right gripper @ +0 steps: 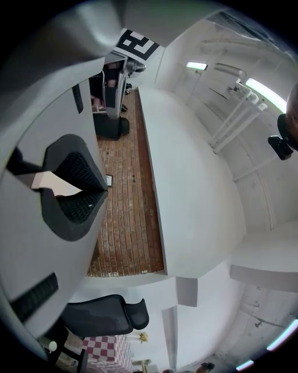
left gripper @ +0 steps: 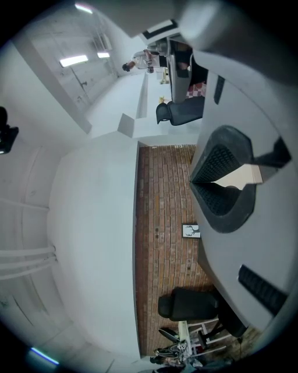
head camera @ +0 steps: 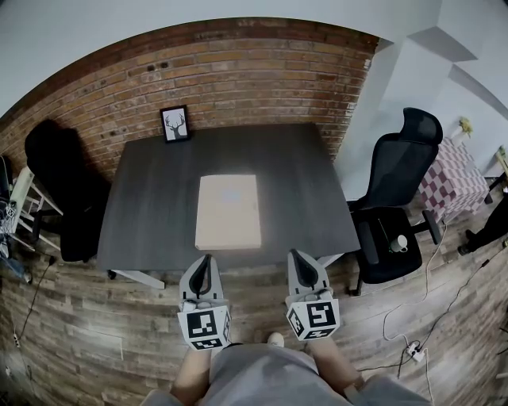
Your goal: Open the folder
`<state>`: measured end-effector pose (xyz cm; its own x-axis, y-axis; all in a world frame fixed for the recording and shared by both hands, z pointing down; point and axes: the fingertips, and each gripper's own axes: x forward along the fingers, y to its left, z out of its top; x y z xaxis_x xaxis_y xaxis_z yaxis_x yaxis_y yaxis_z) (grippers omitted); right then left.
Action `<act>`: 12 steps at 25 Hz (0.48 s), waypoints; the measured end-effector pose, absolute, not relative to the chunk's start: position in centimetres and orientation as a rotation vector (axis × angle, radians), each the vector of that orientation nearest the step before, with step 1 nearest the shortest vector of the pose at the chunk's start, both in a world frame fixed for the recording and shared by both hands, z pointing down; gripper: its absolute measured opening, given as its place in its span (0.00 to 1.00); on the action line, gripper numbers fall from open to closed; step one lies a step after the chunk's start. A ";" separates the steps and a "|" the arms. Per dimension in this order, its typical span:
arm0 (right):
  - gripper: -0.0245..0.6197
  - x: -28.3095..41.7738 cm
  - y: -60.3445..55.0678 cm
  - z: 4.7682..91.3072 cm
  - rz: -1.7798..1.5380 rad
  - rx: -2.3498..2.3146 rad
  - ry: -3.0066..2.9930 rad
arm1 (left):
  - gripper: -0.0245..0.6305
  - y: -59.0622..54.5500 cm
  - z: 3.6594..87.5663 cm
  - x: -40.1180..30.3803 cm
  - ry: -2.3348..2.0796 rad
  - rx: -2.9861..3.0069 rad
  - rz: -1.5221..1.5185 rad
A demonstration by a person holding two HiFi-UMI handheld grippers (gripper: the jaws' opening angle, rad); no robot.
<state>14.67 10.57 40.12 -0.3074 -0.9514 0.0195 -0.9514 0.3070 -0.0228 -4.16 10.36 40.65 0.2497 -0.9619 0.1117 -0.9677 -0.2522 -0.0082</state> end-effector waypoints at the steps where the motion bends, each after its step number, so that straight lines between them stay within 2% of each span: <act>1: 0.04 15.0 10.7 40.2 0.049 1.840 -2.544 | 0.04 10.6 40.7 -3.8 -1.890 2.429 0.145; 12: 0.04 17.5 11.4 41.1 0.078 1.740 -2.620 | 0.04 12.6 41.2 -0.3 -1.950 2.372 0.154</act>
<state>17.48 11.40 41.07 -0.3882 -0.9213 0.0236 -0.9211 0.3870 -0.0436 -0.33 12.60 41.25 0.1917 -0.9741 0.1200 -0.9808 -0.1945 -0.0119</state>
